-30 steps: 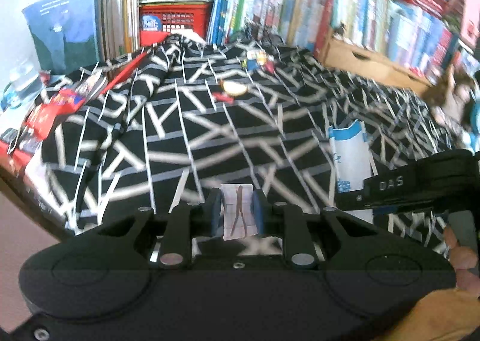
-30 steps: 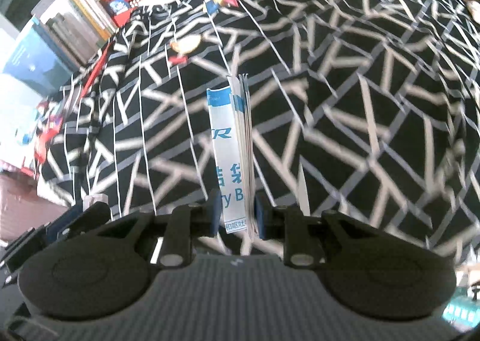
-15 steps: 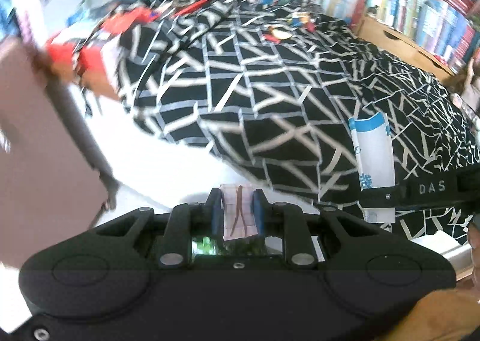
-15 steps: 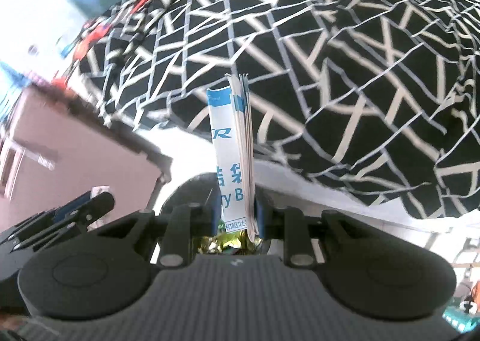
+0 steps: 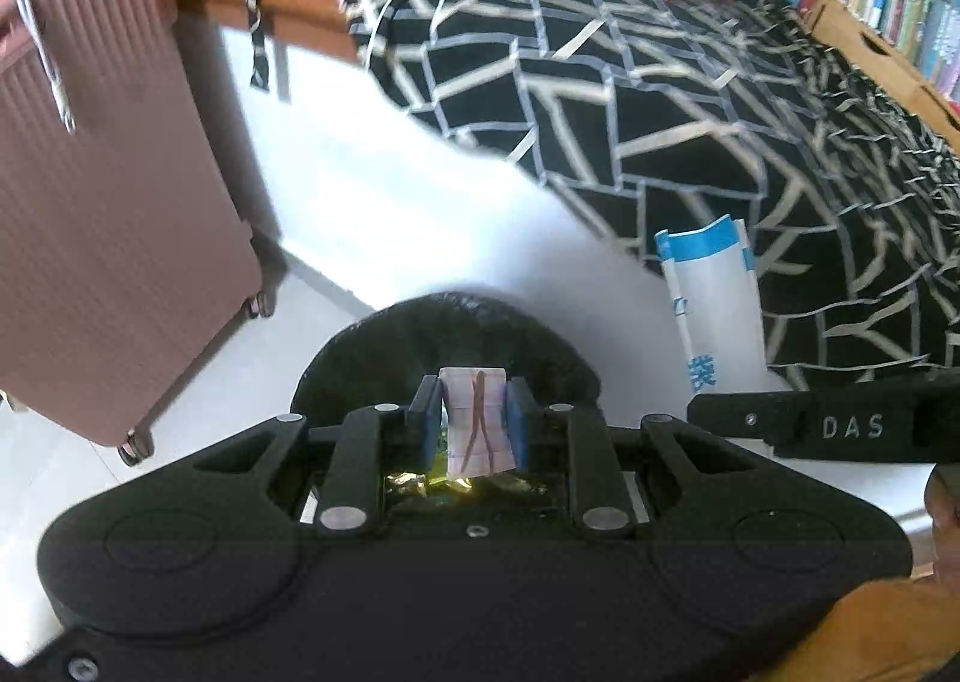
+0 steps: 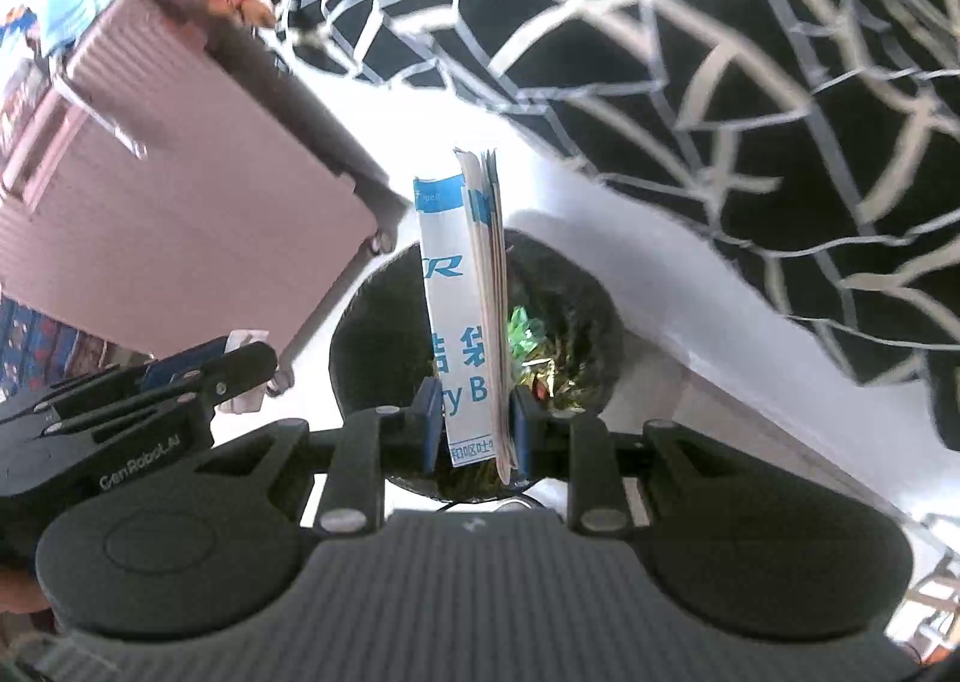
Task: Collect trash
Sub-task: 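Open both tools to drop the packet and bag into the bin, then move both empty tools back to the bed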
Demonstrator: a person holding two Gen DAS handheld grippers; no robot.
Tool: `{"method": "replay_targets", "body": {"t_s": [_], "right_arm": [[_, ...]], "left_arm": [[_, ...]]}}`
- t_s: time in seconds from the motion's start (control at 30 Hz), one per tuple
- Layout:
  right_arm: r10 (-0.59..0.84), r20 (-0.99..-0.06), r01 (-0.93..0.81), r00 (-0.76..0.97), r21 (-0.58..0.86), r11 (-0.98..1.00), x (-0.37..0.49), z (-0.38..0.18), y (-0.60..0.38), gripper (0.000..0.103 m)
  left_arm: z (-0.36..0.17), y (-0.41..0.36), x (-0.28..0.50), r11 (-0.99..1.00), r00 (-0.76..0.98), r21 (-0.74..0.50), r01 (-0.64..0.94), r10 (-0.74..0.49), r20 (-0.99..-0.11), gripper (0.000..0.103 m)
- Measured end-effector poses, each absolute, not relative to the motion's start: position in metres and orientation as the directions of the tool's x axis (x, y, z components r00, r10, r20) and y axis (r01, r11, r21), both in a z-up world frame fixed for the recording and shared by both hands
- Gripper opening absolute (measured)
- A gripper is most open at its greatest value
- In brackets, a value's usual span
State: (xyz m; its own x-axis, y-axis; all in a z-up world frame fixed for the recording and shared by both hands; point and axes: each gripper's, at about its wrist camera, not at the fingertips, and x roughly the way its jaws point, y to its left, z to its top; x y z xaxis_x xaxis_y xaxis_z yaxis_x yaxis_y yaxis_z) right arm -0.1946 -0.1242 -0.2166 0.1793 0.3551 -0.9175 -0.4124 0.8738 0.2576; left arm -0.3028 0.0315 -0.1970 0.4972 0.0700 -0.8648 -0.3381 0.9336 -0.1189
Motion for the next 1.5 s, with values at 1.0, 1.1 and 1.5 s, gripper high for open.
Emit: {"method": "replay_targets", "body": {"t_s": [1.0,1.1,1.5], "right_arm": [[0.272,-0.957,-0.438,0.099,0.204,0.875,-0.172,-0.332,-0.075,0.065],[0.275,-0.953,-0.425,0.126,0.199,0.883,-0.173,-0.312,-0.078,0.067],[0.276,-0.9,-0.367,0.337,0.144,0.919,-0.181,-0.179,-0.122,0.078]], "left_arm": [[-0.324,0.087,-0.26,0.895,0.418,-0.148,-0.421,0.047,-0.907,0.076],[-0.304,0.083,-0.259,0.901,0.418,-0.148,-0.409,0.04,-0.907,0.077],[-0.182,0.054,-0.244,0.944,0.489,-0.131,-0.303,0.036,-0.872,0.081]]}}
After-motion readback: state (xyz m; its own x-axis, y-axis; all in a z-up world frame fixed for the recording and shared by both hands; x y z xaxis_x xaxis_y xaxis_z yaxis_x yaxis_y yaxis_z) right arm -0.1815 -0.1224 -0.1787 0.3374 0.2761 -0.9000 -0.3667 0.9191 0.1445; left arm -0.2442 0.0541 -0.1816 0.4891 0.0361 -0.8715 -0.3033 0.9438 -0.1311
